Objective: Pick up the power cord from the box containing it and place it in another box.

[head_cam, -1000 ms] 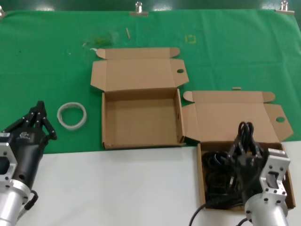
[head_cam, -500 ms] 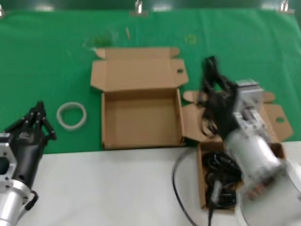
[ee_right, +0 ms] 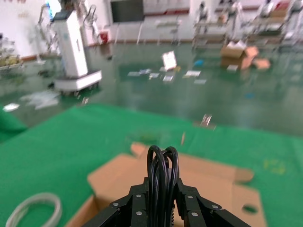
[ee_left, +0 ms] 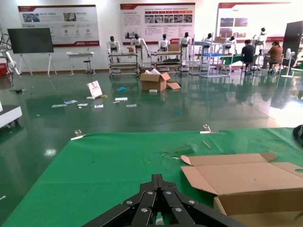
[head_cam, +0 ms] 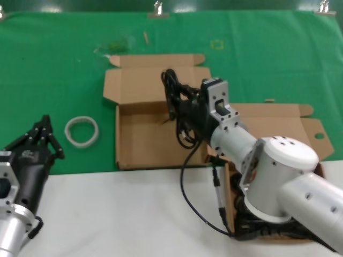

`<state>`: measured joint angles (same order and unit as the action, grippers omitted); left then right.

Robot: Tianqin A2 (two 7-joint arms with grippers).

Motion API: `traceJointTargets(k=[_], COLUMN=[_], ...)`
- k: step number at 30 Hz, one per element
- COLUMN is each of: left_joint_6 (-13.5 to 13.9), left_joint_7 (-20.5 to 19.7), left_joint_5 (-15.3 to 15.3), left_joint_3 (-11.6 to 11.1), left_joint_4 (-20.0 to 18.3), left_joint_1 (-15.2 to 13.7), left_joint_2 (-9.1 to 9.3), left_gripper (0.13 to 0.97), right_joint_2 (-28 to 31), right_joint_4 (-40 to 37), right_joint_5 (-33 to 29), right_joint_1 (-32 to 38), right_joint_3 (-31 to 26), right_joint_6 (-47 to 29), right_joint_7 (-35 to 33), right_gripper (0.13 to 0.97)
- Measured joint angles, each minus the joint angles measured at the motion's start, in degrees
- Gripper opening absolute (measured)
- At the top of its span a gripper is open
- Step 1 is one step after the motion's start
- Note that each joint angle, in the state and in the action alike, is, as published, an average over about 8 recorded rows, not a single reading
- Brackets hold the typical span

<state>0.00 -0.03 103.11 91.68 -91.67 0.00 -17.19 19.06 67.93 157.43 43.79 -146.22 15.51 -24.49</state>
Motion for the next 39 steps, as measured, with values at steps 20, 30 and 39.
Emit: traceJointTargets(k=[20, 30, 39], left_joint_6=[0.0, 0.0, 0.0], left_joint_7=[0.0, 0.0, 0.0], left_joint_5=[0.0, 0.0, 0.0], left_joint_3=[0.0, 0.0, 0.0], left_joint_4=[0.0, 0.0, 0.0], left_joint_1=[0.0, 0.0, 0.0], left_joint_2=[0.00, 0.00, 0.00], left_gripper=[0.140, 0.140, 0.140], right_joint_2=[-8.5, -4.3, 1.1], right_joint_4=[-30.2, -21.2, -3.3], right_joint_5=[-34.7, -61.0, -83.4], right_joint_1=[10.9, 10.4, 5.0], right_joint_3=[-11.4, -11.4, -0.3], right_joint_6=[-23.6, -24.9, -28.7], right_joint_7=[37.4, 59.7, 72.3], right_gripper=[0.254, 0.298, 0.415])
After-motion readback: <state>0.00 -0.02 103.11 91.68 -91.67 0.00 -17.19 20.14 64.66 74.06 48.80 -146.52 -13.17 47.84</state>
